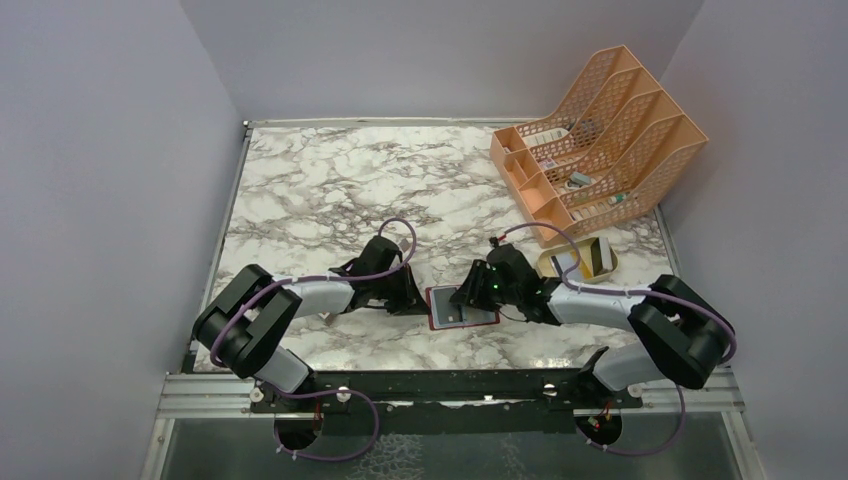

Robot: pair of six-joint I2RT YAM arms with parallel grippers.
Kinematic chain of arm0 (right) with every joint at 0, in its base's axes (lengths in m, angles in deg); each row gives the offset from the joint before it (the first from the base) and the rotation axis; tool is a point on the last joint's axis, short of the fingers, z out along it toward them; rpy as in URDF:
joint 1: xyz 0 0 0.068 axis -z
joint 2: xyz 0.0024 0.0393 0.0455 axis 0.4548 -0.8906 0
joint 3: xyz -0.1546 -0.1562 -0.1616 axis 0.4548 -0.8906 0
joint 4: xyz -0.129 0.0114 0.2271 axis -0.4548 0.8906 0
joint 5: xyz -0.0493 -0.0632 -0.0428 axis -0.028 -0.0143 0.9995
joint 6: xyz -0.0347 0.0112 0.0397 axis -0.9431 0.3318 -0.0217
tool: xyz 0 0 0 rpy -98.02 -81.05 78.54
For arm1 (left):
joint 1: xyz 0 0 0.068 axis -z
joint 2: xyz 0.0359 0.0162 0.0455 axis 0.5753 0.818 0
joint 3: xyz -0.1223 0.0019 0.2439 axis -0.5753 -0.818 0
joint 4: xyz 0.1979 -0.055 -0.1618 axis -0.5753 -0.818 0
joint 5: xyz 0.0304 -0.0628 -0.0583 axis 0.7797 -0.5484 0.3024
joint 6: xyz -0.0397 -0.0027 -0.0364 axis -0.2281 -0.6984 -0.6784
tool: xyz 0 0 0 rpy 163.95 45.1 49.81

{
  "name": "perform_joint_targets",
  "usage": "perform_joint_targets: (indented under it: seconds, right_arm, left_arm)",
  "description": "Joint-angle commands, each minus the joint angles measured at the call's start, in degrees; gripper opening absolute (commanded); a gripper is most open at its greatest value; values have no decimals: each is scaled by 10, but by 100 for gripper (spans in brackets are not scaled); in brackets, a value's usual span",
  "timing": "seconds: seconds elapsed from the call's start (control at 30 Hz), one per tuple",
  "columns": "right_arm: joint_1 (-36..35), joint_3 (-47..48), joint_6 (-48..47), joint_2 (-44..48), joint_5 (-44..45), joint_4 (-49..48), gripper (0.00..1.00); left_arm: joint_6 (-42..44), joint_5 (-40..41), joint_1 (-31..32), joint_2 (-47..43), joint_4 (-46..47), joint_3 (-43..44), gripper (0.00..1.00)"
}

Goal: Put the credit cards into the card holder
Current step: Insert the credit card into the card holder.

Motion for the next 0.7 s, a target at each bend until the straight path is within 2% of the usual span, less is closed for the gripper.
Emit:
perform_joint_targets:
  seconds: [0.0, 0.17, 0.27, 0.33, 0.53, 0.67]
  right_arm:
    - [-14, 21, -7, -31, -26, -6, 33]
    - [-25, 33, -11, -37, -25, -16, 23]
    - [-25, 43, -23, -27, -15, 4, 23]
    - [-24, 61, -38, -24, -8, 40, 26]
    - [-25, 134, -116, -5, 115, 192, 43]
    - [-22, 179, -163, 10, 204, 267, 52]
  left_arm:
    - [9, -4, 4, -13, 7, 1, 5]
    - [14, -2, 4, -10, 3, 6, 5]
    - [23, 10, 3, -20, -14, 14, 6]
    - [31, 21, 3, -31, -28, 20, 10]
    - [55, 57, 3, -83, -65, 35, 37]
    - [81, 85, 3, -127, -102, 50, 47]
